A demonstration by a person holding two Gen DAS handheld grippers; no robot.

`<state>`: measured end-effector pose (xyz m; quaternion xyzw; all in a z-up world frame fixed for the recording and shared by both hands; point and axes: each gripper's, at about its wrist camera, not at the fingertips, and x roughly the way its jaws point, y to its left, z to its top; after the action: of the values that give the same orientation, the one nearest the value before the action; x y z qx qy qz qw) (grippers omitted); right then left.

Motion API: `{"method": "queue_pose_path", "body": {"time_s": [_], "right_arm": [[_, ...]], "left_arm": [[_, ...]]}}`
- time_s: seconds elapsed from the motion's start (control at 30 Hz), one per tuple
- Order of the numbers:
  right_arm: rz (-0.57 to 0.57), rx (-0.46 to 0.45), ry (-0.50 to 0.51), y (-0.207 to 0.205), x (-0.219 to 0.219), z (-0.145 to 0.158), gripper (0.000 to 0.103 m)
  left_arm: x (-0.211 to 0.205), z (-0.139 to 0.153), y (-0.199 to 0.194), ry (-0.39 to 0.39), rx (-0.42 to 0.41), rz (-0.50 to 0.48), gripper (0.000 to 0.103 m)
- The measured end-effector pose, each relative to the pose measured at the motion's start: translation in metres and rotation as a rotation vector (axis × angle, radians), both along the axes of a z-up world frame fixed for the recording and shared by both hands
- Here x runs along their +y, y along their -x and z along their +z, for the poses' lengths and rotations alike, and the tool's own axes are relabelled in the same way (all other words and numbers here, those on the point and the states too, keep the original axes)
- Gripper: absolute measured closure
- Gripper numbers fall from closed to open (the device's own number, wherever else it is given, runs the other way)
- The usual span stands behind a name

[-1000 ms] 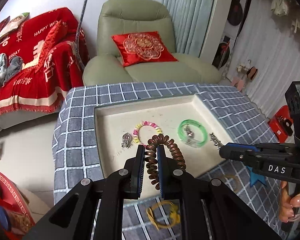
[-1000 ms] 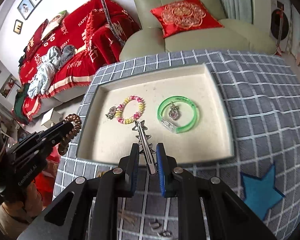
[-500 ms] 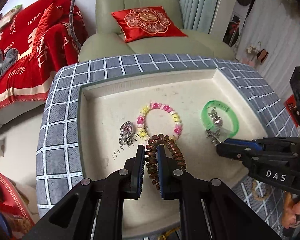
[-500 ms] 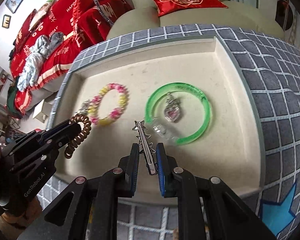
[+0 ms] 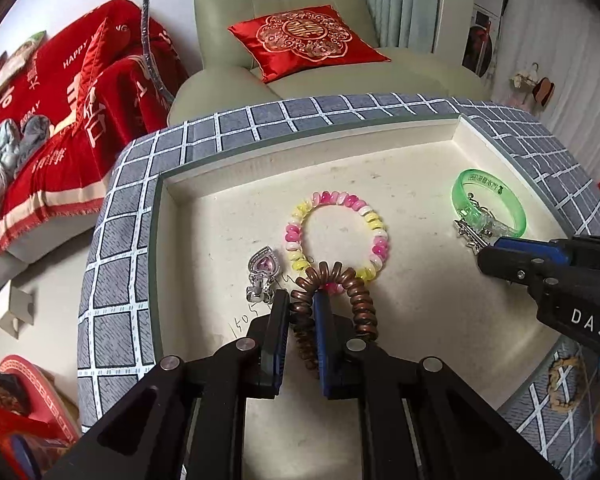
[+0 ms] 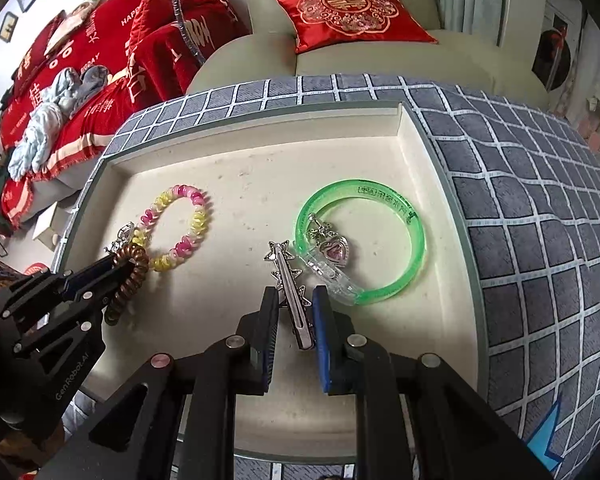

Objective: Organize jewelry
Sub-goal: 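Carry both items into the cream tray and open both tools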

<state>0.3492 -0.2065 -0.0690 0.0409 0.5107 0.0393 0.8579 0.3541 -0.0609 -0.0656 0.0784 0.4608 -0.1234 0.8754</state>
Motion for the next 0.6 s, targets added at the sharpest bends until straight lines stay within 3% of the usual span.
{"method": "queue_pose_path", "body": {"time_s": [0.17, 0.23, 0.3, 0.6], "right_arm": [[-0.002, -0.002, -0.019, 0.002, 0.002, 0.001, 0.080], [-0.002, -0.011, -0.029, 0.004, 0.002, 0.004, 0.050], [0.000, -0.048, -0.052, 0.008, 0.001, 0.011, 0.041], [-0.035, -0.127, -0.095, 0.034, -0.005, 0.039, 0.041]], "left_arm": [[0.002, 0.000, 0.000, 0.006, -0.003, 0.007, 0.074], [0.003, 0.001, 0.002, 0.010, -0.004, 0.011, 0.074], [0.003, 0.001, 0.003, 0.010, -0.008, 0.018, 0.074], [-0.002, 0.001, 0.008, -0.020, -0.015, 0.014, 0.074]]}}
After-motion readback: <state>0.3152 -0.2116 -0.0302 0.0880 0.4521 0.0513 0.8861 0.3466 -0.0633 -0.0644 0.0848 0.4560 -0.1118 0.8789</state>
